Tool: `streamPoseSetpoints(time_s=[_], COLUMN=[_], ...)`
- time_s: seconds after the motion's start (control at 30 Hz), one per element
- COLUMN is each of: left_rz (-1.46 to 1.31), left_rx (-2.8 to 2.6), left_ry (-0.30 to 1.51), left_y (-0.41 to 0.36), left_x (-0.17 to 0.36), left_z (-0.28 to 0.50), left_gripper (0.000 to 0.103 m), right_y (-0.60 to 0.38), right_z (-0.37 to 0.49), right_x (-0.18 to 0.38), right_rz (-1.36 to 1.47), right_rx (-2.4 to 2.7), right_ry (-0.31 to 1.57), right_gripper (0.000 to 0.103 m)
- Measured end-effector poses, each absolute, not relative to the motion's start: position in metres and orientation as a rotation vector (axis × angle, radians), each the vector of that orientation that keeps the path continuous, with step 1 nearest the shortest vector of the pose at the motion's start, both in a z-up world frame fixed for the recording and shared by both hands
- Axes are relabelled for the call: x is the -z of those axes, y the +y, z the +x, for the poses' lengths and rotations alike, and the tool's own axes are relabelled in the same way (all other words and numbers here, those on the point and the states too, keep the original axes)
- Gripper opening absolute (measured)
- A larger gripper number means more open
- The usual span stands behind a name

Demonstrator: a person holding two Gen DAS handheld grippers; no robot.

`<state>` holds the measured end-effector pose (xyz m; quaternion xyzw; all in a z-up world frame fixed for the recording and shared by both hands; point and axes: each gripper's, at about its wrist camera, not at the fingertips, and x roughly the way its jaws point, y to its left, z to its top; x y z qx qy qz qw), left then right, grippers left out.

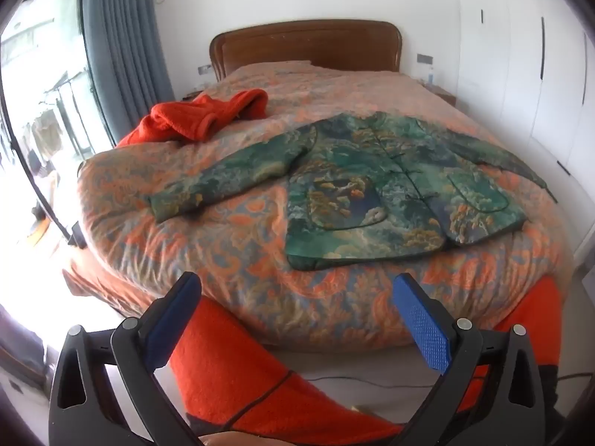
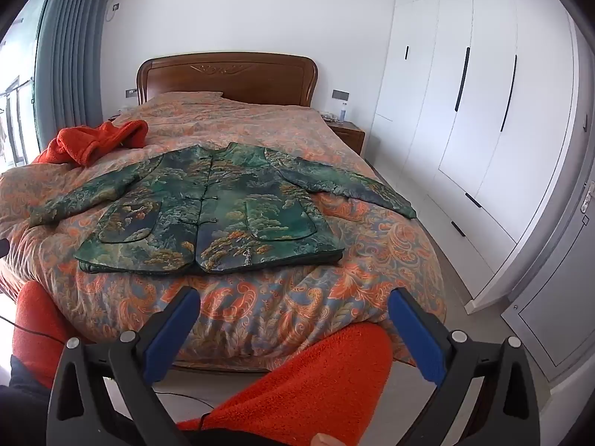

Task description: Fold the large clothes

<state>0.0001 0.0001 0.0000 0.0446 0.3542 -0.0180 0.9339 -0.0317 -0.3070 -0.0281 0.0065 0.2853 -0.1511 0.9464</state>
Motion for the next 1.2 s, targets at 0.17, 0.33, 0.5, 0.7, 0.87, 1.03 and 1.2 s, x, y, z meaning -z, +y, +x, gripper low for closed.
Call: streamPoseSetpoints(time_s=[0.17,0.33,0.5,0.7,0.87,1.03,1.2], left_rz=[0.096,0.098,0.1,0.098,0.094,0.1,0.108], left_rx=[0.036,0.035,0.034,0.035,0.041,0.063,0.084], left_ry=[0.724,0.725,0.725,0.725,0.722,0.726,0.71], left_y=[0.0,0.0,0.0,0.0,-0.009,-0.014,-0.016], left_x=[0.0,0.0,0.0,0.0,0.006,0.003,0.0], left_z=[0.0,0.0,0.0,0.0,-0.006,-0.003,-0.005], left_gripper=[0.103,0.103,0.103,0.103,0.103,0.103,0.103], right_y=[-0.307,-0.308,-0.307,-0.308,-0.312,-0.323,-0.326], right_z=[-0.031,-0.03,-0.029,-0.03,-0.029,-0.033,-0.032], right_x=[0.028,0.029,0.03,0.03,0.03,0.027,0.03], right_rz=[0.02,0.019,0.019,0.019,-0.006,0.008,0.019], right_rx=[0.305,0.305,0.304,0.299,0.31,0.336,0.347], right_ry=[0.582,0.587,0.587,0.59,0.581,0.571,0.582], right_gripper=[0.103,0.103,0.103,0.103,0.103,0.103,0.103])
